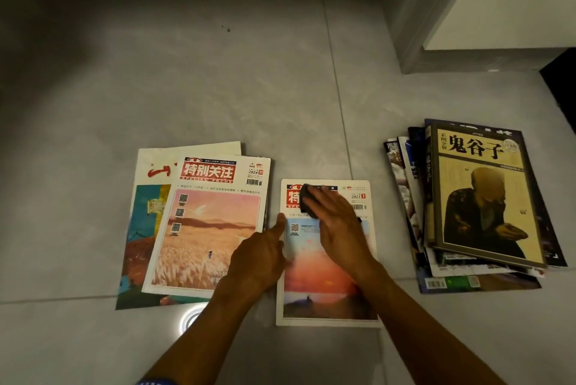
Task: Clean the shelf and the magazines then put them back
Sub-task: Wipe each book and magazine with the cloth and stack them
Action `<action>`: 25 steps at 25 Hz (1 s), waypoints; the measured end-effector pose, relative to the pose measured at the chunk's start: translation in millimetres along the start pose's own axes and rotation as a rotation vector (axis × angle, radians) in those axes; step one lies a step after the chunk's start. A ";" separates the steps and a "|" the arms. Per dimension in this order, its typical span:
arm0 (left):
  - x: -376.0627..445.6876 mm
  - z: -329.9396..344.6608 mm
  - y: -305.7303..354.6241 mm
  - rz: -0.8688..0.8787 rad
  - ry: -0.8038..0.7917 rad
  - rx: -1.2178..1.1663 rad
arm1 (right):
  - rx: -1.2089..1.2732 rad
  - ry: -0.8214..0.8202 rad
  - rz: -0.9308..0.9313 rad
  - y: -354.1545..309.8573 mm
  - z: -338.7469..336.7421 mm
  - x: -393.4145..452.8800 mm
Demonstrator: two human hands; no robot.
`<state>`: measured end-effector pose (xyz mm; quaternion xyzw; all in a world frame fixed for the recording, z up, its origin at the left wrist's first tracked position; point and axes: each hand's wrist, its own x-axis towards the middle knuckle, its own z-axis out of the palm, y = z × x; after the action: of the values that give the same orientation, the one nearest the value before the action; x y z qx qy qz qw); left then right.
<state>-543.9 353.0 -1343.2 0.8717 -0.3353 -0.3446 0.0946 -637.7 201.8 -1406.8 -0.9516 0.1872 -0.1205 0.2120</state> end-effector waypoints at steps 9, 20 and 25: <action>-2.4 8.0 -1.9 0.007 0.068 -0.067 | -0.097 -0.180 -0.490 -13.2 -1.5 -130.4; -11.1 17.0 12.0 -0.097 0.141 0.051 | 0.035 -0.027 0.054 16.4 -27.0 -90.7; -24.9 39.2 23.3 -0.184 0.329 -0.363 | -0.024 -0.073 -0.118 -7.3 -26.1 -200.5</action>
<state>-595.4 354.1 -1349.8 0.9116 -0.1674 -0.2597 0.2710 -824.1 280.2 -1410.6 -0.9672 0.1243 -0.0956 0.1999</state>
